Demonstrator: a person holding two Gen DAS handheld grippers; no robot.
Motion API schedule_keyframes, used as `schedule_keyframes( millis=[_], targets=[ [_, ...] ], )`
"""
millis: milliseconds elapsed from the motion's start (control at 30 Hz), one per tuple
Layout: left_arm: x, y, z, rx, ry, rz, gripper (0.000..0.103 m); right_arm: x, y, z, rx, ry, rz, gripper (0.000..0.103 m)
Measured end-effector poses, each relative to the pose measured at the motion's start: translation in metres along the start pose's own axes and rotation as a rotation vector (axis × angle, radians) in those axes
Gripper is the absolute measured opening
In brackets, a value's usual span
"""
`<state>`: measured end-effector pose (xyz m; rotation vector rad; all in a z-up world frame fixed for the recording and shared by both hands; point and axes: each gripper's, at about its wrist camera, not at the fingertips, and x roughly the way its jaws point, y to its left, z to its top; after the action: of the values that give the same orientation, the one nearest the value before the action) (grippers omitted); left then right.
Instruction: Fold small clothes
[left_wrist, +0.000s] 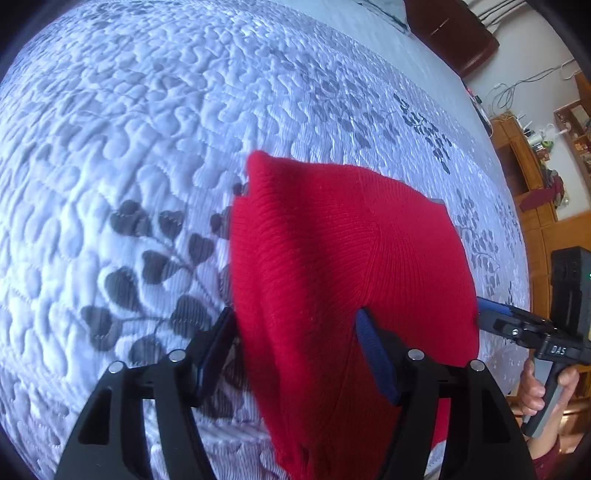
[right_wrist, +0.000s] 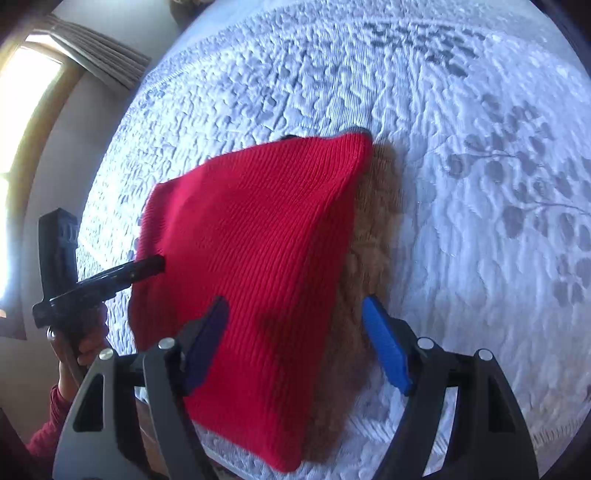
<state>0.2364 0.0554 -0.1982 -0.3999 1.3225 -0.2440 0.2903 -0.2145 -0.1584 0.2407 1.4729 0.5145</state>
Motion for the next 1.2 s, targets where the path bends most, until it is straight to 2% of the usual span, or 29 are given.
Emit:
schedule_keyframes(
  millis=[167, 267, 367, 433, 467, 500, 533, 600, 700, 767, 833, 967, 1200],
  targets=[
    [0.011, -0.004, 0.010, -0.004, 0.020, -0.088, 0.070, 0.022, -0.011, 0.004, 0.046, 0.034, 0.052, 0.075],
    [0.018, -0.002, 0.012, -0.010, 0.046, -0.186, 0.070, 0.028, -0.016, 0.004, 0.059, 0.034, 0.077, 0.077],
    [0.022, -0.002, 0.010, -0.001, 0.050, -0.208, 0.069, 0.029, -0.015, 0.003, 0.051, 0.030, 0.077, 0.077],
    [0.023, -0.002, 0.010, -0.006, 0.060, -0.223, 0.063, 0.031, -0.013, 0.004, 0.048, 0.029, 0.077, 0.076],
    [0.024, -0.003, 0.010, -0.013, 0.068, -0.227, 0.060, 0.031, -0.012, 0.003, 0.045, 0.028, 0.090, 0.072],
    [0.024, -0.004, 0.010, -0.017, 0.070, -0.216, 0.057, 0.031, -0.012, 0.003, 0.050, 0.031, 0.116, 0.057],
    [0.024, -0.007, 0.010, -0.009, 0.073, -0.183, 0.054, 0.030, -0.012, 0.003, 0.059, 0.025, 0.109, 0.054],
    [0.021, -0.017, 0.011, 0.010, 0.064, -0.125, 0.037, 0.026, -0.010, 0.002, 0.054, 0.011, 0.101, 0.045],
    [0.013, -0.032, 0.008, 0.050, 0.032, -0.052, 0.032, 0.014, -0.011, -0.002, 0.066, -0.017, 0.116, 0.034],
    [0.007, -0.043, 0.004, 0.080, 0.006, -0.008, 0.031, 0.005, -0.011, -0.006, 0.065, -0.031, 0.124, 0.031],
    [0.000, -0.055, 0.000, 0.096, -0.007, -0.005, 0.030, -0.005, -0.012, -0.013, 0.059, -0.039, 0.114, 0.030],
    [-0.010, -0.086, -0.007, 0.125, -0.006, -0.041, 0.030, -0.031, -0.029, -0.027, 0.081, -0.049, 0.129, 0.028],
    [-0.005, -0.169, -0.014, 0.181, 0.013, -0.139, 0.030, -0.117, -0.081, -0.047, 0.100, -0.111, 0.097, 0.028]
  ],
)
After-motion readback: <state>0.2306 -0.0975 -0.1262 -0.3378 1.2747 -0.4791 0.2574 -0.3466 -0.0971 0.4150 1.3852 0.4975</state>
